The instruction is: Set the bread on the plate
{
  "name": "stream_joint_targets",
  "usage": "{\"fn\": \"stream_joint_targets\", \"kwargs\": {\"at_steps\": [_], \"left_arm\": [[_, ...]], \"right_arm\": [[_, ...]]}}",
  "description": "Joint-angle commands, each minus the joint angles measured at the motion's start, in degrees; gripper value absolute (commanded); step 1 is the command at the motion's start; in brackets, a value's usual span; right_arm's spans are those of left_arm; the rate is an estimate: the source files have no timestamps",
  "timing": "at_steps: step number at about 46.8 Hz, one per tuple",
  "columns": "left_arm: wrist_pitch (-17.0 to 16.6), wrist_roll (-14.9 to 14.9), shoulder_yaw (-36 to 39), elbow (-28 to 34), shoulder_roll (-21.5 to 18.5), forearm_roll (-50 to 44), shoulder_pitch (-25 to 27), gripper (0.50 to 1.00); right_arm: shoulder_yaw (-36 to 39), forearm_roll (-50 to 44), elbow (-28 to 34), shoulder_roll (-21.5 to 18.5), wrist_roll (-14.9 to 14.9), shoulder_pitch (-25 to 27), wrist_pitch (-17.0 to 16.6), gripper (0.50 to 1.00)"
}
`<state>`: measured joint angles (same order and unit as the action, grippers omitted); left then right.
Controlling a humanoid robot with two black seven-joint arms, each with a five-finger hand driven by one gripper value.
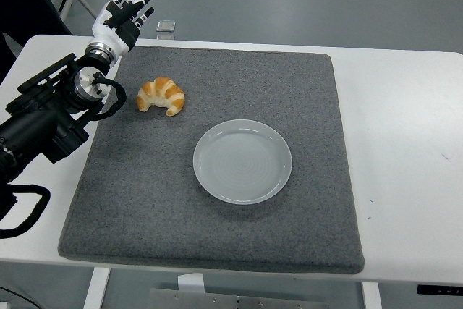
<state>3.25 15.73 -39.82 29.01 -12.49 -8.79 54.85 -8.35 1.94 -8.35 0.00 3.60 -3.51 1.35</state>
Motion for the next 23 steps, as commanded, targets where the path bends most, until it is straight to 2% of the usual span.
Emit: {"fn": "stream_joint_targets", "kwargs": {"at_steps": [1, 15, 23], "left_arm": [[0.0, 0.2, 0.0, 0.0, 0.0, 0.1, -0.1, 0.994], [-0.3, 0.5, 0.1, 0.0, -0.2, 1.7, 0.2, 0.994], [-0.3, 0.5, 1.7, -0.1, -0.5, 10.4, 0.5, 0.994]], "right_arm": [[0.0, 0.0, 0.0, 0.0, 0.0, 0.0, 0.0, 0.930], [0.0, 0.0, 0.0, 0.0, 0.0, 0.0, 0.0, 0.932], [0.0, 0.0, 0.0, 0.0, 0.0, 0.0, 0.0, 0.930]]}}
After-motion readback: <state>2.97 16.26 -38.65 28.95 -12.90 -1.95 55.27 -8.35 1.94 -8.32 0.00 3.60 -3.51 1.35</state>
